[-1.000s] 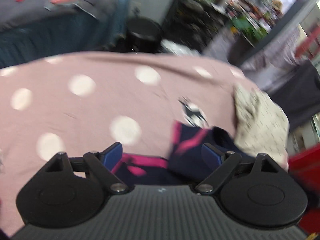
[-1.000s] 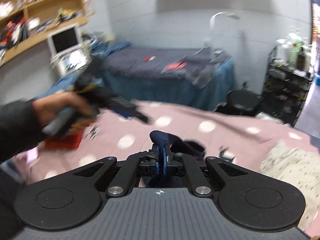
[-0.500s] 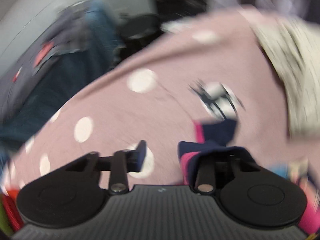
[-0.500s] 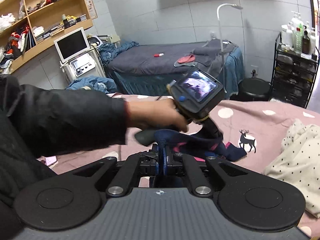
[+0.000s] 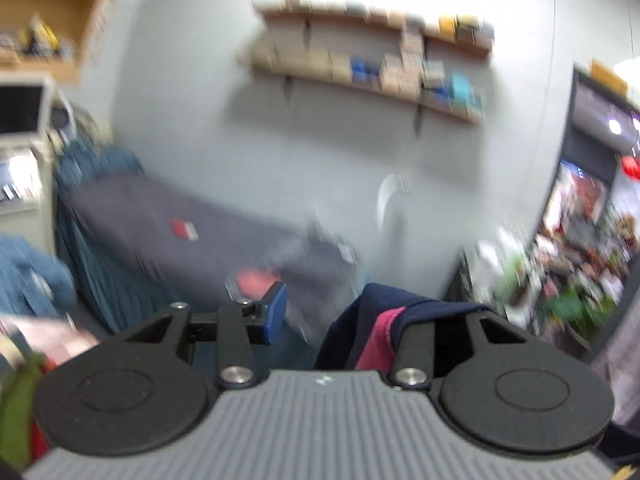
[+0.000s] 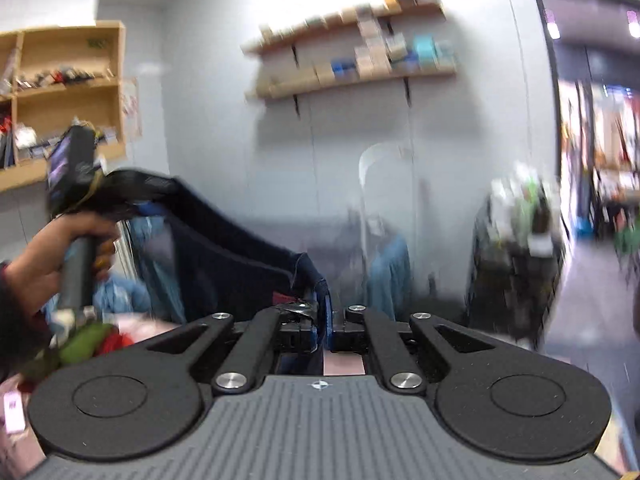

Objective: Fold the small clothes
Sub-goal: 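Raise the shirt high with both grippers and shake it out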

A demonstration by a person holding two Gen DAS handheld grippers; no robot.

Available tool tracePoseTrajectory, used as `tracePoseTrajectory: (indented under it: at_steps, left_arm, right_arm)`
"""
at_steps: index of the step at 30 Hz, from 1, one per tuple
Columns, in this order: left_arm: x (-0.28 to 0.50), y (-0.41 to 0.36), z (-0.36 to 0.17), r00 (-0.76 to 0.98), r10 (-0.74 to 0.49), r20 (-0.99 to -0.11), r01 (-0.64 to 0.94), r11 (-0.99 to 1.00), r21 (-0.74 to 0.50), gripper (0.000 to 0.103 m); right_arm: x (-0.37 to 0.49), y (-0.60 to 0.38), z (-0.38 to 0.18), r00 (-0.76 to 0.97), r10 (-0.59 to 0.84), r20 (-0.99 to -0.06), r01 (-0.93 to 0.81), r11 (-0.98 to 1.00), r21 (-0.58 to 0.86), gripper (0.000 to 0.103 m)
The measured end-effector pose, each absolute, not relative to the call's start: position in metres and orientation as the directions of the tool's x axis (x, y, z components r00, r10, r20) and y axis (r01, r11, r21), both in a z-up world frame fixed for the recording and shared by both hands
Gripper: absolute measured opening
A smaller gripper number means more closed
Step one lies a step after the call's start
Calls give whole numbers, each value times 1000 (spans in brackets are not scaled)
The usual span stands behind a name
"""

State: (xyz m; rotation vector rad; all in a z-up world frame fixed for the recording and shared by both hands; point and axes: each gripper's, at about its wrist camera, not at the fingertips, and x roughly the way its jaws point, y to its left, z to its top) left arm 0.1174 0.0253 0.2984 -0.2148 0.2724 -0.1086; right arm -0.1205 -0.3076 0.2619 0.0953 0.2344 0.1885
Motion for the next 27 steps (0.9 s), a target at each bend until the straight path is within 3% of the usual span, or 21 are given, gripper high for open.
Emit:
tracePoseTrajectory:
  at_steps: [3,9,17,21,24,27]
  left_arm:
    - [84,43,319,985,-53,-164,21,982,-190,43]
    - [21,78,336,993,13,-115,-37,978,-203,45]
    - [-29,80,404,1000,-7,7,8,977,-211,45]
    - [-30,56,429,994,21,104,-3,986,-168,56]
    - [-8,38,427,993,49,110,-34,990,-135,64]
    - [28,25,404,999,49,9,-48,994,-101,63]
  right_arm:
    - [-113,-297,280,961,237,-142,-227,970,88,6]
    - [-129,-295,297,936,345,-73,-335,935,120,6]
    - [-140,-300,350,932,357,59,-359,932,39,6]
    - [-128,-314,373,943,309,125,-313,950,16,6]
    - [-106,-322,374,952,275,135,-278,961,1,6]
    - [-62,-325,349,968,249,39,-251,967,43,6]
